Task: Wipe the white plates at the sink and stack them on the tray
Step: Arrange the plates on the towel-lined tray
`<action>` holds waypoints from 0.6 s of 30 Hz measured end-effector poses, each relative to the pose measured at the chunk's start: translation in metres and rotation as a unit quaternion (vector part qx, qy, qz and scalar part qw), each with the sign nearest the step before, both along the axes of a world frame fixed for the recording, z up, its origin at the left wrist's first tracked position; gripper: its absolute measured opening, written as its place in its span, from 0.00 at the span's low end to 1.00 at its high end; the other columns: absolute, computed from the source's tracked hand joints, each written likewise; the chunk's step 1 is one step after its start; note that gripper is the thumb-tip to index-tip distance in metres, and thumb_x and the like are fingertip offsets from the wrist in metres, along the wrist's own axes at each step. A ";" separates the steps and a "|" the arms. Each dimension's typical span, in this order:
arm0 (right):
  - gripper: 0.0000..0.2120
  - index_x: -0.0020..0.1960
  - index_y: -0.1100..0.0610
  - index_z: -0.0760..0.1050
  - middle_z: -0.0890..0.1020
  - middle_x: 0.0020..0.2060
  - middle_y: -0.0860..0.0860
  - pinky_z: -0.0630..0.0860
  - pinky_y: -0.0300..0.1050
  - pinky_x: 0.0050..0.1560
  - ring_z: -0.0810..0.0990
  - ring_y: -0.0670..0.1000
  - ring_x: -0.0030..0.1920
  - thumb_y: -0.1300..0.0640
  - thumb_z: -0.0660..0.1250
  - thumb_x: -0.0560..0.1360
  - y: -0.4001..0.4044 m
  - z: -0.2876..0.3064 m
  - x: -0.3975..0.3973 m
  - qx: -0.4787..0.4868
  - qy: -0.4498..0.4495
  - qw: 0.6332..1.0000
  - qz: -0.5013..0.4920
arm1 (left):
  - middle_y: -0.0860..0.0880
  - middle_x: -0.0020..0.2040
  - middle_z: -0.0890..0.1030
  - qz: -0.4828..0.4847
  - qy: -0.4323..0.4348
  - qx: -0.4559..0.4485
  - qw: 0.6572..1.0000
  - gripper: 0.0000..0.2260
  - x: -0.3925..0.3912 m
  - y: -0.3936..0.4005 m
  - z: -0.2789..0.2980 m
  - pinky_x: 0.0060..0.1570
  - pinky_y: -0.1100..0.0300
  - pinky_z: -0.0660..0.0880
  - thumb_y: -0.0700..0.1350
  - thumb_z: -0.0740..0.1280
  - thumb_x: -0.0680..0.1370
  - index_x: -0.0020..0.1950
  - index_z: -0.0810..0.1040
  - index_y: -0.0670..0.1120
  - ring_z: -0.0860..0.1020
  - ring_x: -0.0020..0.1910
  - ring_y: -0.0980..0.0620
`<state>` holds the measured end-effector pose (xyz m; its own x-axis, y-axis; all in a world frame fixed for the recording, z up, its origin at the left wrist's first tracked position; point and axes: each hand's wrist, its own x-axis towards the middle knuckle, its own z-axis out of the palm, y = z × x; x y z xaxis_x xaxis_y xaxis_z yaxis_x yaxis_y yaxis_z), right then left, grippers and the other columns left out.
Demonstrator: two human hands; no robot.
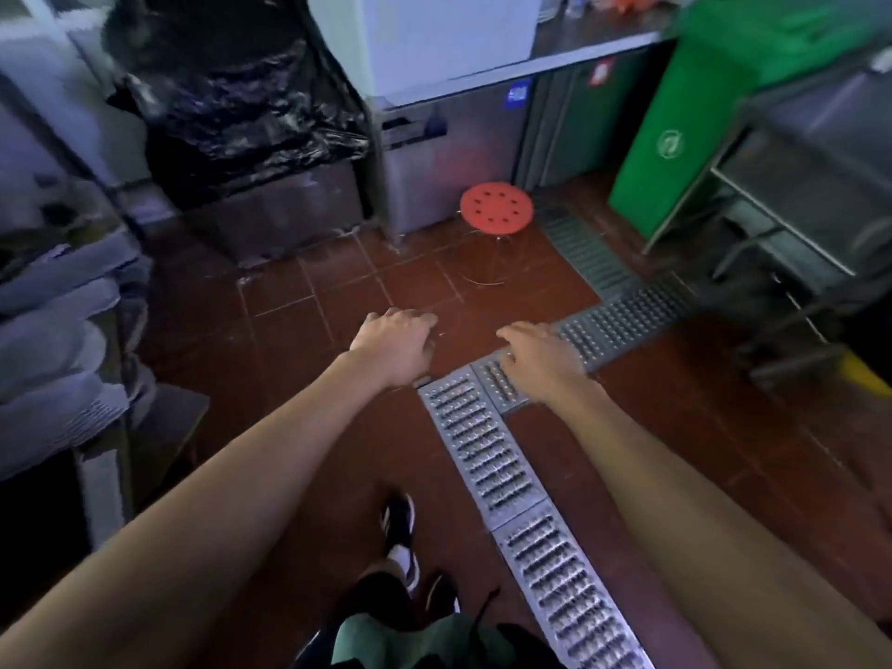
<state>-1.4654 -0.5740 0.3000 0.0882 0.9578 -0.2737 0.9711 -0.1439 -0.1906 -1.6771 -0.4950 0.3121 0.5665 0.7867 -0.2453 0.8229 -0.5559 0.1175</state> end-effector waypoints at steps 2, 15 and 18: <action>0.20 0.73 0.51 0.70 0.73 0.70 0.51 0.71 0.55 0.69 0.71 0.56 0.70 0.51 0.60 0.81 -0.001 -0.005 0.034 -0.007 0.009 0.999 -0.037 | 0.44 0.70 0.76 -0.030 -0.006 -0.012 0.999 0.19 0.039 0.016 -0.007 0.67 0.43 0.69 0.53 0.59 0.82 0.72 0.72 0.51 0.73 0.69 0.40; 0.19 0.71 0.49 0.72 0.74 0.71 0.51 0.71 0.58 0.69 0.73 0.58 0.69 0.51 0.62 0.81 0.005 -0.005 0.187 -0.009 0.014 0.960 -0.279 | 0.47 0.70 0.77 -0.271 -0.038 -0.044 0.961 0.20 0.260 0.111 -0.033 0.68 0.38 0.70 0.50 0.62 0.82 0.74 0.71 0.49 0.74 0.69 0.44; 0.19 0.71 0.50 0.73 0.74 0.71 0.51 0.72 0.57 0.69 0.74 0.57 0.69 0.51 0.64 0.80 -0.003 -0.006 0.207 -0.004 0.030 0.945 -0.326 | 0.47 0.67 0.79 -0.321 -0.029 -0.042 0.946 0.18 0.299 0.114 -0.034 0.64 0.41 0.73 0.50 0.61 0.82 0.72 0.72 0.49 0.76 0.66 0.44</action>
